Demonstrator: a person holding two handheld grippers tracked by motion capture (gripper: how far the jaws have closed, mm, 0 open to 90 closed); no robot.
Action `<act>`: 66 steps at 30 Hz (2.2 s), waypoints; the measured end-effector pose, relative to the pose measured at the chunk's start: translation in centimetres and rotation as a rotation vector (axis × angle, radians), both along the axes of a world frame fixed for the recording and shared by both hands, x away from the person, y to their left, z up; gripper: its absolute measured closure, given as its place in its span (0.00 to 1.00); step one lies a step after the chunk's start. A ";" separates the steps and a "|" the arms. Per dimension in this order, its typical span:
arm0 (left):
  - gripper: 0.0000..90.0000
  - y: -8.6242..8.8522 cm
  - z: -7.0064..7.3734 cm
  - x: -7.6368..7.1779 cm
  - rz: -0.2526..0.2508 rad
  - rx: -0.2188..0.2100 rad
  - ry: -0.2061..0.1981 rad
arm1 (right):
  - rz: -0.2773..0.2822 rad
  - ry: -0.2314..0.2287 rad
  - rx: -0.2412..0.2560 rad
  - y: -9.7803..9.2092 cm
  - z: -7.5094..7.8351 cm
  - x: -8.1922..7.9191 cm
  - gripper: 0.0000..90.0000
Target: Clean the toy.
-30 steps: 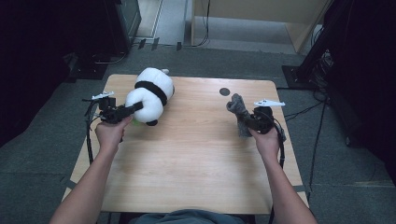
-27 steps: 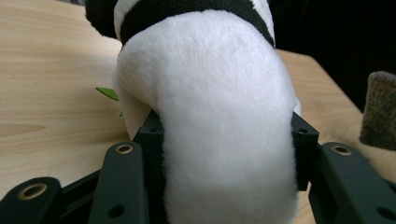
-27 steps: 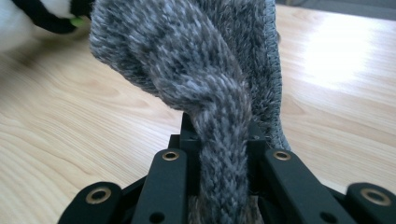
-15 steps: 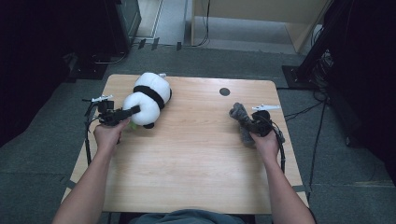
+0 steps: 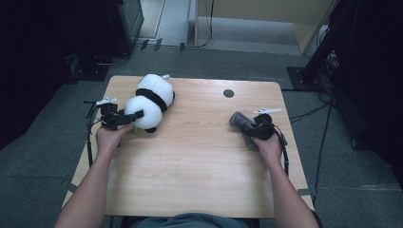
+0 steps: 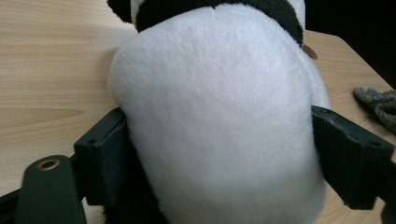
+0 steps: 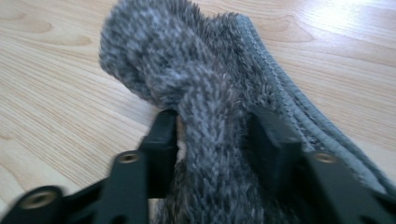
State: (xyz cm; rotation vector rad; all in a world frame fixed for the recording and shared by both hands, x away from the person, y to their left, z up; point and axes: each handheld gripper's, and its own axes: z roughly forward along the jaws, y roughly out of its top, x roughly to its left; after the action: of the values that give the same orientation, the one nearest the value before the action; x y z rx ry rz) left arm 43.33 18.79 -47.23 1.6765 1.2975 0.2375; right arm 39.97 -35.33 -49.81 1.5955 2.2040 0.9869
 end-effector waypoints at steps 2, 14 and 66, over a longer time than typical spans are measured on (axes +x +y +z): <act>0.15 0.0 0.0 0.0 0.000 0.005 -0.005 | 0.005 0.003 0.011 0.0 -0.1 0.0 0.50; 0.11 -0.4 1.1 -0.3 -0.037 0.117 -0.014 | 0.000 -0.060 0.048 -0.3 1.2 -0.1 0.34; 0.15 -7.8 6.1 -4.4 -0.294 0.140 -0.161 | 0.139 -0.127 0.049 3.0 4.2 -2.8 0.34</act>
State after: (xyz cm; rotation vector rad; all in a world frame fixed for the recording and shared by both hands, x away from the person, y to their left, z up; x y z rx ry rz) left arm 38.97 11.01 -41.18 1.9003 0.9197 0.2864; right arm 37.12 -32.34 -45.61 1.3731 2.2439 1.1557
